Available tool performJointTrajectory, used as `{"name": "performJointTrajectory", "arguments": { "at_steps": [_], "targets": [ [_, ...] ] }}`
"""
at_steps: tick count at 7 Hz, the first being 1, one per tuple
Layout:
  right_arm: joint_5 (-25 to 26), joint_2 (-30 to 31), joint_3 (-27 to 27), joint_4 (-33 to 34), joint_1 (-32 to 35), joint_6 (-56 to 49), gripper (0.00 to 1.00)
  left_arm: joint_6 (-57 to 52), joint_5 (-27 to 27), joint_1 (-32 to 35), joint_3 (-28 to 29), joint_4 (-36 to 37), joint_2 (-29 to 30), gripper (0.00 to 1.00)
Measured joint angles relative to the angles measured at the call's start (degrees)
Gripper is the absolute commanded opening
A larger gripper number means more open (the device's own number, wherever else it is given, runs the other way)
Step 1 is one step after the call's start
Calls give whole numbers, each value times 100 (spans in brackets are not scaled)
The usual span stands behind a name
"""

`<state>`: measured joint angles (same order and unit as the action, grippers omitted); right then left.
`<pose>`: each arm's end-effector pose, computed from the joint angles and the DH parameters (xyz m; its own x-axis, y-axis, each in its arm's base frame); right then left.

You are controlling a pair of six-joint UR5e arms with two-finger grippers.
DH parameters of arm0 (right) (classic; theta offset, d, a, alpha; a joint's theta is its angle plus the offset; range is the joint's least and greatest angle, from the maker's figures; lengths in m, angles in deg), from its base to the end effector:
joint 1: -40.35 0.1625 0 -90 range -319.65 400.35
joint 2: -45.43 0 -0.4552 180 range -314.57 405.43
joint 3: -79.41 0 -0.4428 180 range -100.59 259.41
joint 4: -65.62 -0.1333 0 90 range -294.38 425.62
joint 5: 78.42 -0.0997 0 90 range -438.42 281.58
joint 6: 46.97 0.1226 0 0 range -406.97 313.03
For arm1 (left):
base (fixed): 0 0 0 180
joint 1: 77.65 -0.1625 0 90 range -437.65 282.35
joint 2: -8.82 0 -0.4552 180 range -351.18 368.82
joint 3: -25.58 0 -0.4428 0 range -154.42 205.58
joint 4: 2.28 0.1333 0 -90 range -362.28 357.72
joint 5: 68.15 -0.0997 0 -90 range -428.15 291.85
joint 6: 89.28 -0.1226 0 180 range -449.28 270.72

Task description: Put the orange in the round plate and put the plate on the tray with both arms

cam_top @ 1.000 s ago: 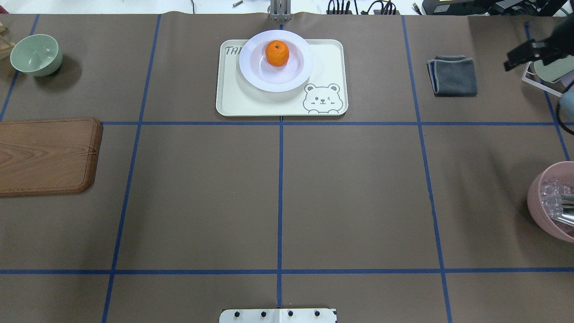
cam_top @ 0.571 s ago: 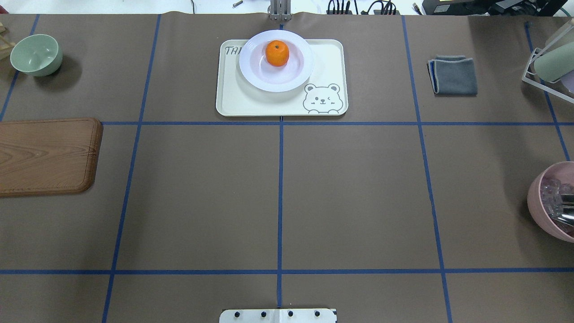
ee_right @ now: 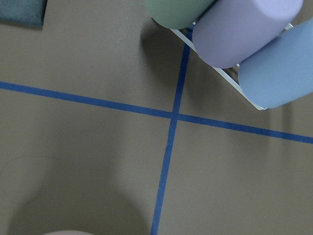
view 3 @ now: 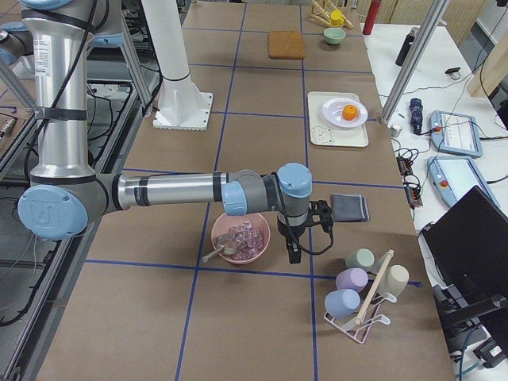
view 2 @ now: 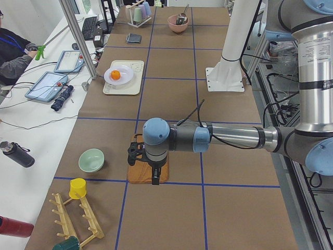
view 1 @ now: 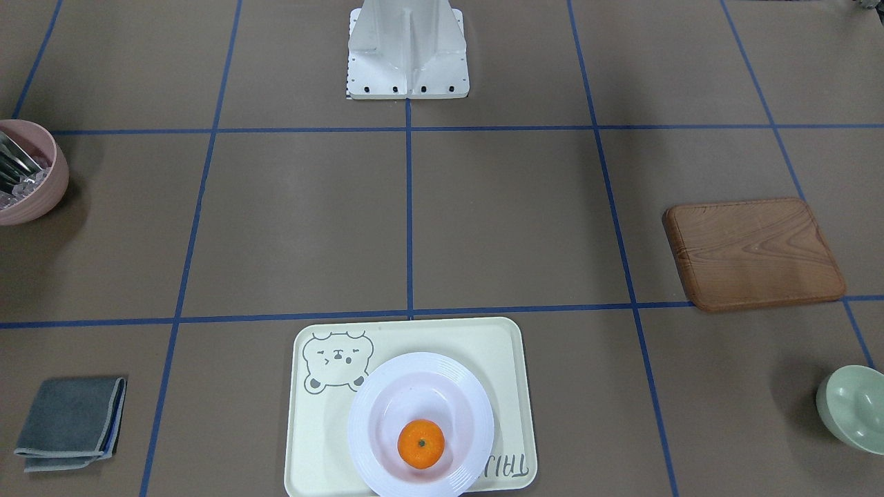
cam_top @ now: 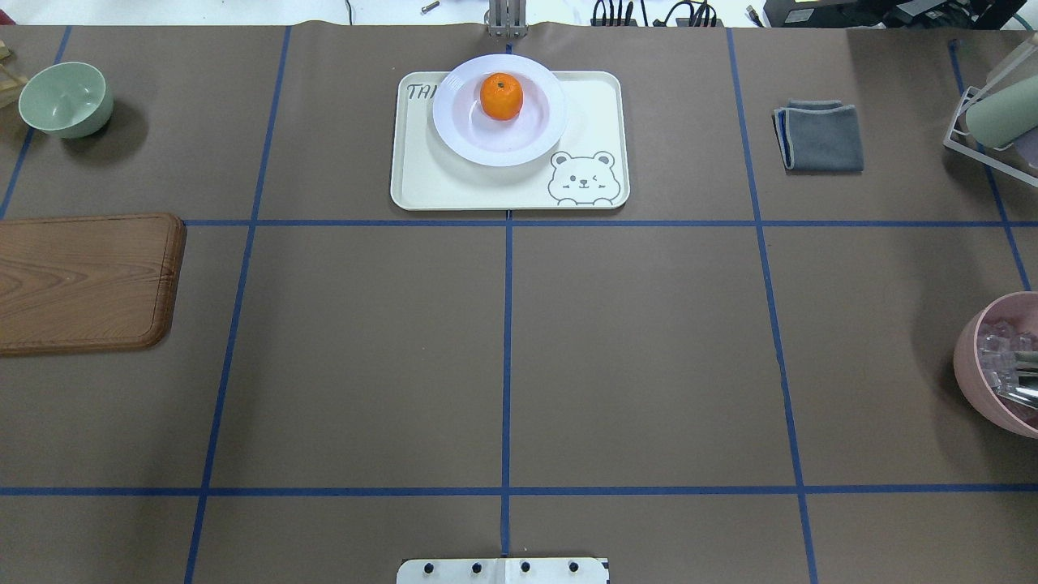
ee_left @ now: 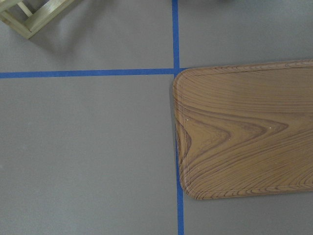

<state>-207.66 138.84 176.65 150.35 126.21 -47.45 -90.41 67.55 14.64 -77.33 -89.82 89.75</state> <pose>0.0175 -0.5308 0.6653 0.7646 -0.1639 0.6233 0.0777 0.9835 0.1634 -0.0644 -0.4696 0.6656 0.6992 0.0090 -0.7149 0.0262 0.9989 0.0382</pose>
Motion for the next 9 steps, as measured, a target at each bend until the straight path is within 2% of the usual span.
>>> {"name": "performJointTrajectory", "arguments": {
  "at_steps": [9],
  "targets": [
    [18, 336, -11, -63, 141, -209, 100, -19, -8, -6, -32, -17, -87, 98]
  ]
}}
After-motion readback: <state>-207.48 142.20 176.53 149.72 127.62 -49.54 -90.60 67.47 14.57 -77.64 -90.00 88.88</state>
